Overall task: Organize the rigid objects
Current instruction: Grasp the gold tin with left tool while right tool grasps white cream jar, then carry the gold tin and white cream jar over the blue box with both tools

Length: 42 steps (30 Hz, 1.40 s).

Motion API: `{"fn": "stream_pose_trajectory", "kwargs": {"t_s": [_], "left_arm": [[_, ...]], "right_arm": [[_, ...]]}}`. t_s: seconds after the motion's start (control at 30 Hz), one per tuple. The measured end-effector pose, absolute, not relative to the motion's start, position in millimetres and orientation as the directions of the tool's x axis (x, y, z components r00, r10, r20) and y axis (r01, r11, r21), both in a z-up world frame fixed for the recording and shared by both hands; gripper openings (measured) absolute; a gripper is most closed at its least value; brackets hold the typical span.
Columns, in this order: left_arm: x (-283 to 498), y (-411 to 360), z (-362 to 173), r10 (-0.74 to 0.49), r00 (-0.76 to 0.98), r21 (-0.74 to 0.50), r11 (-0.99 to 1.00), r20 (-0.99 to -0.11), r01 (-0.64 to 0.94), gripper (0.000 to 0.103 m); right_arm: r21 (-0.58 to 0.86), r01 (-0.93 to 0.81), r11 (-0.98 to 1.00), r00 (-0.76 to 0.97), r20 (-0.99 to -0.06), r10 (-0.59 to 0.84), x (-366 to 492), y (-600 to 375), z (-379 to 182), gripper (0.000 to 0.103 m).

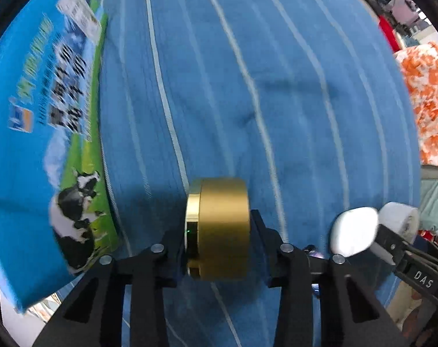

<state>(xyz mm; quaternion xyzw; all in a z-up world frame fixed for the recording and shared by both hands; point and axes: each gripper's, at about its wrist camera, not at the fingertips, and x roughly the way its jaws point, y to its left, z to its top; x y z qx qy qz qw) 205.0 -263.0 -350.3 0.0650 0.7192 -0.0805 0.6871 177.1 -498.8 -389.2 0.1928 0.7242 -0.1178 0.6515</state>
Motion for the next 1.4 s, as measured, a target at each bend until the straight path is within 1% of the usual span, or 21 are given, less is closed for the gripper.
{"fn": "stream_pose_trajectory", "kwargs": {"t_s": [0.03,0.07,0.13,0.2,0.47,0.67,0.83,0.97,1.2,1.4], "left_arm": [[203.9,-262.5,-354.1,-0.016,-0.047,-0.025,0.979,-0.999,0.203,0.035],[202.7,-263.7,-352.2,-0.018,-0.027,-0.023,0.978,-0.999,0.208,0.028],[198.7,-263.0,-351.4,-0.02,-0.027,-0.025,0.976,-0.999,0.214,0.027],[197.4,-266.3,-352.9,-0.029,-0.025,-0.034,0.978,-0.999,0.206,0.026],[185.9,-263.1,-336.0,-0.031,0.019,-0.026,0.973,-0.999,0.23,0.026],[170.9,-265.1,-309.9,-0.049,0.064,-0.031,0.965,-0.997,0.261,0.026],[158.3,-255.5,-278.6,-0.095,0.11,-0.062,0.96,-0.989,0.274,0.026],[148.5,-240.5,-240.0,-0.124,0.168,-0.073,0.956,-0.978,0.283,0.026],[139.0,-179.3,-175.7,-0.105,0.305,-0.028,0.969,-0.947,0.246,0.026],[142.8,-111.9,-144.6,-0.07,0.386,-0.004,0.985,-0.92,0.171,0.026]], "right_arm": [[0.069,0.43,0.9,-0.089,-0.989,0.119,178.5,-497.7,-393.2,0.083],[0.041,0.414,0.909,-0.089,-0.992,0.086,181.4,-494.2,-393.0,0.081],[-0.002,0.381,0.925,-0.094,-0.995,0.037,184.1,-487.7,-392.3,0.078],[-0.002,0.375,0.927,-0.082,-0.996,0.031,184.7,-483.4,-389.4,0.07],[-0.013,0.369,0.929,-0.088,-0.996,0.021,179.8,-474.0,-379.9,0.07],[0.004,0.372,0.928,-0.033,-0.999,0.018,162.2,-471.3,-356.8,0.07],[0.063,0.367,0.928,0.031,-0.998,0.056,147.9,-460.7,-318.2,0.07],[0.097,0.326,0.94,0.1,-0.993,0.068,143.5,-442.2,-277.7,0.07],[0.154,0.222,0.963,0.208,-0.972,0.107,143.4,-384.8,-214.4,0.07],[0.196,0.131,0.972,0.267,-0.951,0.156,146.4,-315.5,-174.8,0.07]]}}
